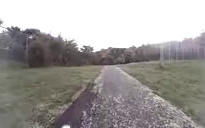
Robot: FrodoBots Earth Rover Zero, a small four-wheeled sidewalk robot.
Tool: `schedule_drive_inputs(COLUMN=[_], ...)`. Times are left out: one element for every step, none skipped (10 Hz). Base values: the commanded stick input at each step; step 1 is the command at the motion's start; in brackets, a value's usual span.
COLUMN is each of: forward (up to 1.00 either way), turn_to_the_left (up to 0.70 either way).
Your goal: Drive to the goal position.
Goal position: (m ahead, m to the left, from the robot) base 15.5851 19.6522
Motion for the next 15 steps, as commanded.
schedule_drive_inputs(forward=[0.7,0.7,0.7,0.7,0.7,0.7,0.7,0.7,0.7,0.7,0.7,0.7,0.7,0.7,0.7], turn_to_the_left=[-0.19,0.0,0.0,0.0,0.0,0.0,0.0,0.0,0.0,0.0,0.0,0.0,0.0,0.0,-0.16])
